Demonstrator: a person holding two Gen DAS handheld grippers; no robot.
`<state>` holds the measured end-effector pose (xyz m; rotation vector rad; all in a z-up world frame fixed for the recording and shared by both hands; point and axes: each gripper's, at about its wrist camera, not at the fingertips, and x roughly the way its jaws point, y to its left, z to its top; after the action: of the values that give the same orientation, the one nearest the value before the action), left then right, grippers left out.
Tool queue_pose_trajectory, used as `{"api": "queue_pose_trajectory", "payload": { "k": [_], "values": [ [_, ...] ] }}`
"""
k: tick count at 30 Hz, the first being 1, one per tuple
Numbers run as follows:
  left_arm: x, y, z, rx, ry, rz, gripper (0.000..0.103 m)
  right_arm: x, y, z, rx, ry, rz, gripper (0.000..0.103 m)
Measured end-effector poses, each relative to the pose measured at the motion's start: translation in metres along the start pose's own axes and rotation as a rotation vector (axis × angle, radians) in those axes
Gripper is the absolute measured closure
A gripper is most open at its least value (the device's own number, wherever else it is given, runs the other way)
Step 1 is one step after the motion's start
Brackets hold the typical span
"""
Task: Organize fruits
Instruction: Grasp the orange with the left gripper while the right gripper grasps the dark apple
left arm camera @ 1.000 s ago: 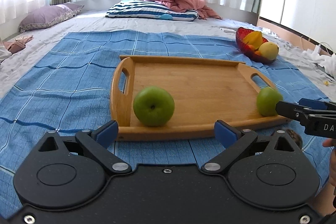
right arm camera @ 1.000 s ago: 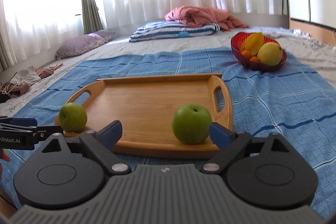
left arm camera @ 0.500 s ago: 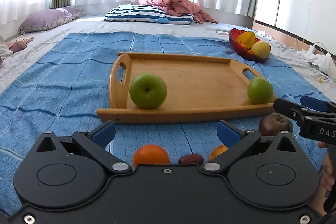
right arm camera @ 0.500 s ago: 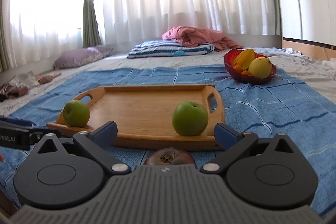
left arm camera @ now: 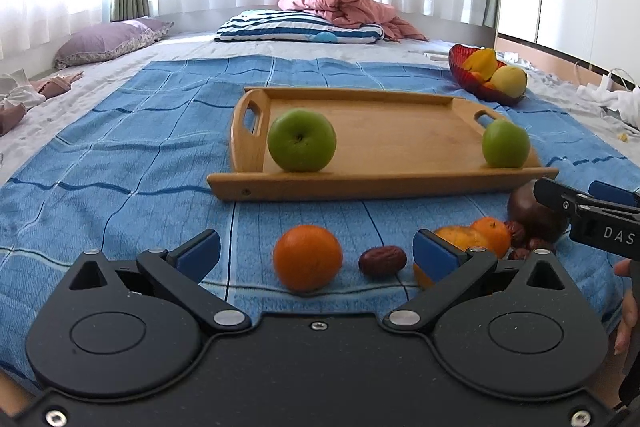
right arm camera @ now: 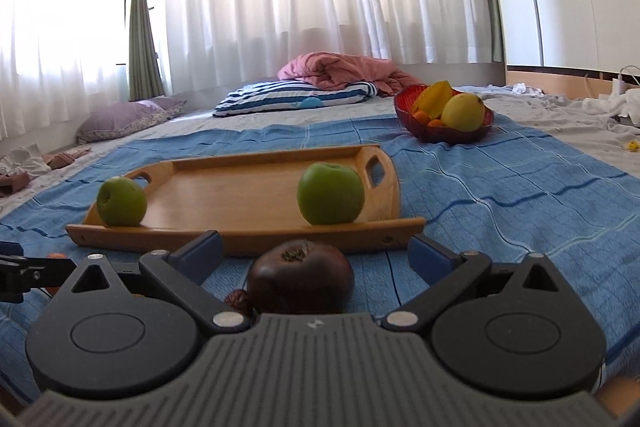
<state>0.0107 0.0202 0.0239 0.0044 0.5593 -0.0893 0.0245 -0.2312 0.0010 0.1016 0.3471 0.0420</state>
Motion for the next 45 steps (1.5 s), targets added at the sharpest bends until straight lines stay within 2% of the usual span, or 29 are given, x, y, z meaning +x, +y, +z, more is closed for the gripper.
{"api": "queue_pose_trajectory", "payload": {
  "k": [15, 23, 27, 28, 36, 45],
  "values": [
    [0.005, 0.005, -0.007, -0.041, 0.008, 0.025, 0.001, 0.007, -0.001, -0.009, 0.024, 0.057, -0.011, 0.0],
    [0.005, 0.004, -0.006, -0.049, 0.019, 0.025, 0.026, 0.007, -0.001, -0.01, 0.026, 0.079, 0.025, 0.003],
    [0.001, 0.001, -0.005, -0.05, 0.009, 0.038, 0.049, 0.008, -0.001, -0.009, 0.048, 0.093, 0.046, 0.007],
    [0.0, 0.001, -0.005, -0.051, 0.008, 0.038, 0.052, 0.008, -0.002, -0.008, 0.059, 0.096, 0.054, 0.008],
    [-0.004, -0.002, -0.004, -0.049, 0.004, 0.045, 0.056, 0.008, 0.001, -0.002, 0.07, 0.098, 0.068, 0.016],
    [0.001, -0.003, -0.005, -0.08, 0.023, 0.073, 0.059, 0.009, 0.013, -0.002, 0.003, 0.119, -0.012, 0.033]
  ]
}}
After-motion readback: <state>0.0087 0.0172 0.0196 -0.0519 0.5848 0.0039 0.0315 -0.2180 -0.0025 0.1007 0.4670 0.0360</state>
